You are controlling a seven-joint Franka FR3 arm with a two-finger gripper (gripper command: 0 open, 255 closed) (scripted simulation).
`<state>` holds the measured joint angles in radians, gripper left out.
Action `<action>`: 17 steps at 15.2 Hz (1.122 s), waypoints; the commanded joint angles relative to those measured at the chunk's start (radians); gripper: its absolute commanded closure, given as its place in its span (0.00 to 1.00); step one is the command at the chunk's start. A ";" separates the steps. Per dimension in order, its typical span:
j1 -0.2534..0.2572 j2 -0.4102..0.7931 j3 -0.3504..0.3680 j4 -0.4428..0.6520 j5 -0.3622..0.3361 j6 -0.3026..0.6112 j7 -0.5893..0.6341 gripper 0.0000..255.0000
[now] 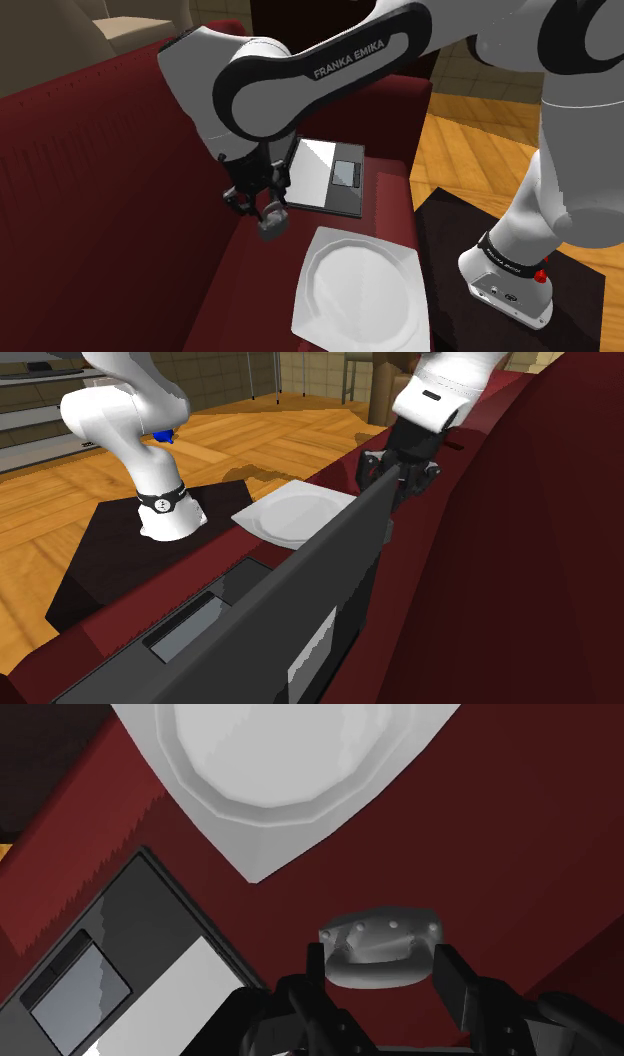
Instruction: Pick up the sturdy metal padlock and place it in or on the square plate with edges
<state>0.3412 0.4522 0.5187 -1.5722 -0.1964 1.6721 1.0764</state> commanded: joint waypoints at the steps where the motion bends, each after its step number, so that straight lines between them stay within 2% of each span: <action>1: 0.001 -0.007 0.002 0.018 0.004 -0.025 -0.002 1.00; 8: 0.003 -0.024 0.007 0.078 0.013 -0.099 -0.008 1.00; 13: -0.041 -0.235 0.045 -0.175 0.110 -0.033 -0.008 1.00; 17: -0.054 -0.400 0.065 -0.339 0.198 -0.009 -0.023 1.00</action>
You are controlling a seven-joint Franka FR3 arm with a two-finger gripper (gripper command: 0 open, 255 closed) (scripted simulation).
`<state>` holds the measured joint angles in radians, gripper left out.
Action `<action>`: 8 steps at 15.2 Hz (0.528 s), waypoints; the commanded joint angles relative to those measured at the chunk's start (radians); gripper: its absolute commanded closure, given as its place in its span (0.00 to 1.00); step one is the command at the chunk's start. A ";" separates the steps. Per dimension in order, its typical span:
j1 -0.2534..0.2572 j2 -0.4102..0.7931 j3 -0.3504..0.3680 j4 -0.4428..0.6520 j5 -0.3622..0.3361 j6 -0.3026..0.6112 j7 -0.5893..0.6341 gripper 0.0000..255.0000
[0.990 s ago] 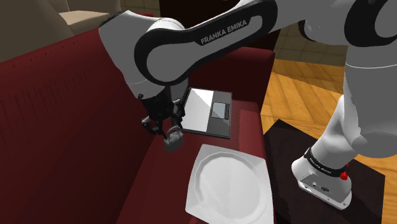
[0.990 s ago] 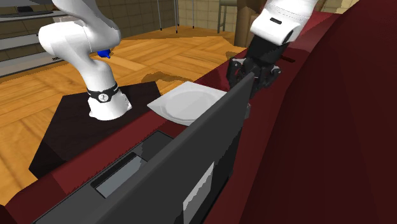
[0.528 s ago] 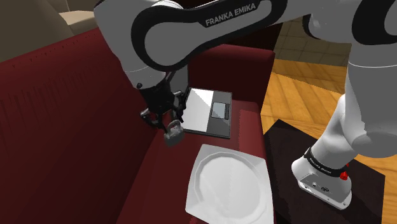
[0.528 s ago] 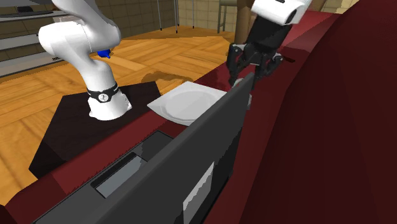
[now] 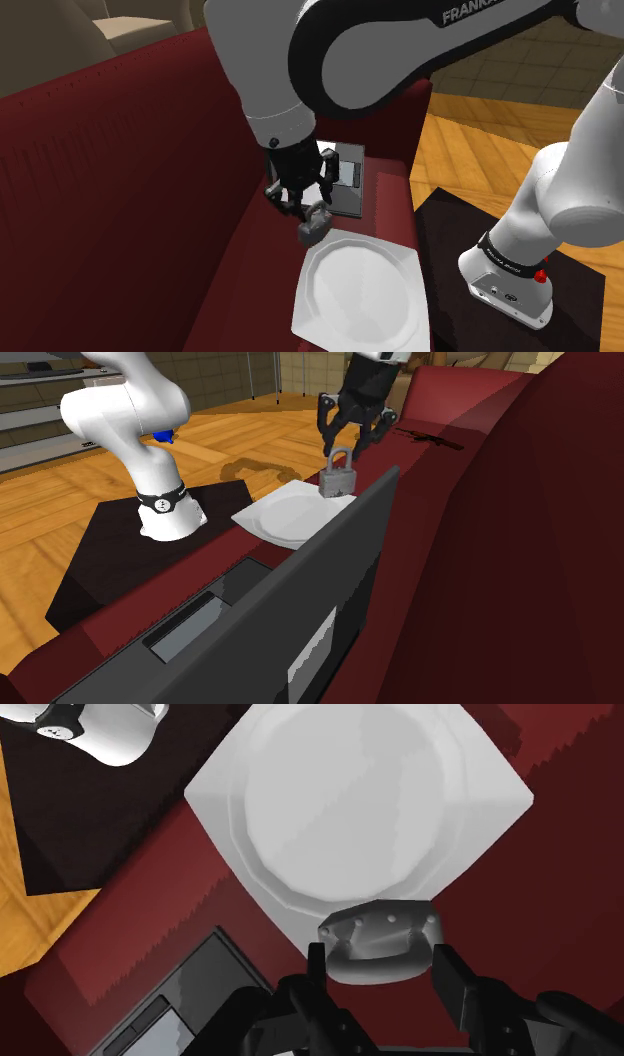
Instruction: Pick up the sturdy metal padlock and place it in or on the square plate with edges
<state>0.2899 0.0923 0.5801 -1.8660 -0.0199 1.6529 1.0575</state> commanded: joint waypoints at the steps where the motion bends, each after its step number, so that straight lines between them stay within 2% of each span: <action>1: -0.003 -0.082 0.007 -0.081 0.045 0.013 -0.009 1.00; 8: 0.039 -0.365 0.009 -0.298 0.203 -0.013 -0.039 1.00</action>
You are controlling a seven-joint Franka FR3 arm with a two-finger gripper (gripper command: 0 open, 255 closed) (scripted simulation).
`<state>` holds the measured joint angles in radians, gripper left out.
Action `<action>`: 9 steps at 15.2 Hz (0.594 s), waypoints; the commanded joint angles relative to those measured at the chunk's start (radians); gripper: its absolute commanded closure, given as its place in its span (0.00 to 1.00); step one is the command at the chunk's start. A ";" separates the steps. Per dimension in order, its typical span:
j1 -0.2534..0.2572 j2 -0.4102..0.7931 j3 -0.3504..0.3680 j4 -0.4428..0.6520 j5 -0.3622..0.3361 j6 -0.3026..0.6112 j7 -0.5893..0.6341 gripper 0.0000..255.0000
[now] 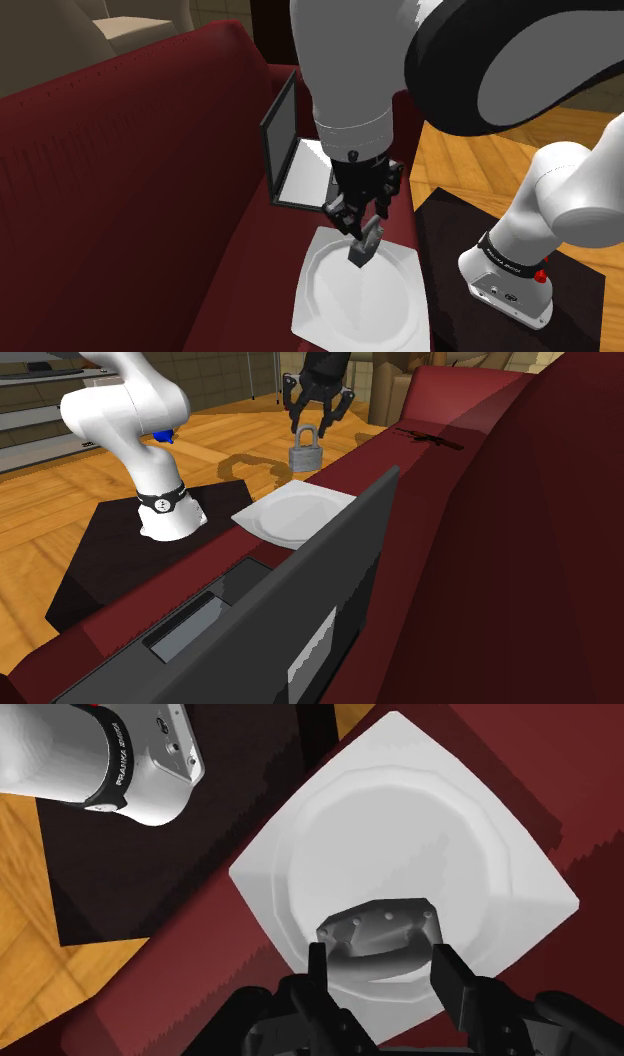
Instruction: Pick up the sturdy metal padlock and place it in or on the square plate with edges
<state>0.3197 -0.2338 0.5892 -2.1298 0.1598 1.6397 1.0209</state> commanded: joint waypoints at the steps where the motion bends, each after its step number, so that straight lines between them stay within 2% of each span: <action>1: 0.024 -0.094 -0.002 -0.070 0.052 -0.013 -0.005 1.00; 9: 0.027 -0.062 0.017 -0.153 0.050 0.099 0.000 1.00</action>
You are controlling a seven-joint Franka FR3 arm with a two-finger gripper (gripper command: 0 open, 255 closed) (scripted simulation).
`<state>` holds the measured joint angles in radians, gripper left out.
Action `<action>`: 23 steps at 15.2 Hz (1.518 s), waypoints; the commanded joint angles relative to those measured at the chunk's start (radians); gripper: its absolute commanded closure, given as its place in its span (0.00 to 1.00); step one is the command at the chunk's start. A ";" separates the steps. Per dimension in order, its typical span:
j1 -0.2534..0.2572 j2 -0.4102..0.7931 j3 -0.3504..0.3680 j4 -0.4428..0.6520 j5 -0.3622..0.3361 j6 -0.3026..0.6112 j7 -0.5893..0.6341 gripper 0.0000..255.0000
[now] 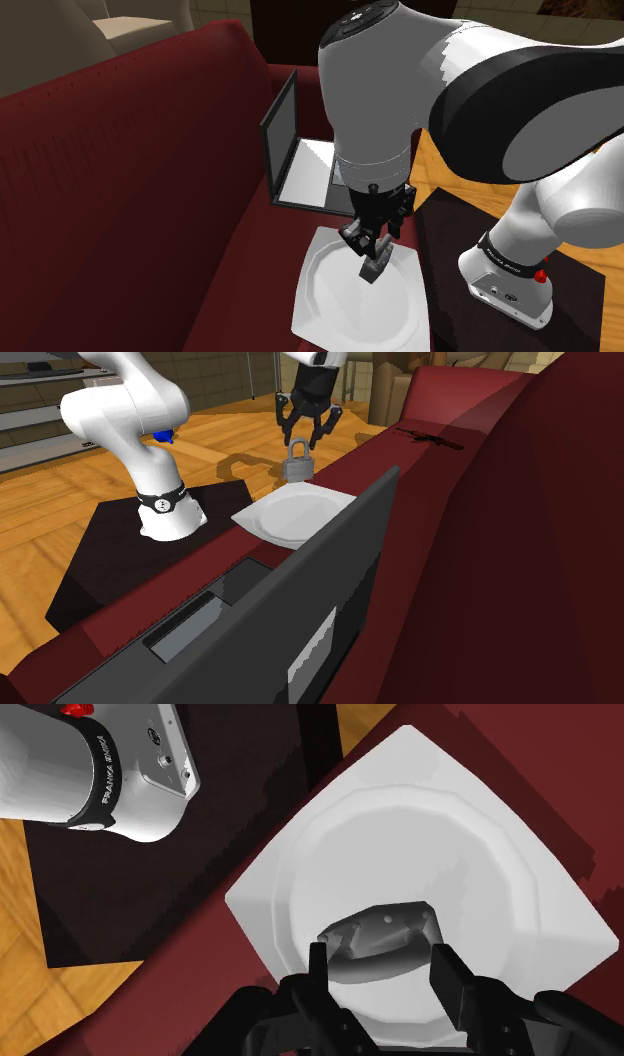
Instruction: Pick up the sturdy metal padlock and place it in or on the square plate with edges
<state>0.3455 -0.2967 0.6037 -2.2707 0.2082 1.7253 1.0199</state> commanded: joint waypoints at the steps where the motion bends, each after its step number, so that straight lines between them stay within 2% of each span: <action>1: 0.001 0.006 0.005 -0.021 0.001 0.028 0.002 1.00; 13: -0.004 0.094 0.041 -0.122 -0.020 0.208 0.025 1.00; 21: -0.004 0.094 0.041 -0.122 -0.020 0.208 0.025 1.00; 22: -0.004 0.094 0.041 -0.122 -0.020 0.208 0.025 0.00; 23: -0.004 0.094 0.041 -0.122 -0.020 0.208 0.025 0.00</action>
<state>0.3420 -0.2025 0.6443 -2.3923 0.1880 1.9334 1.0450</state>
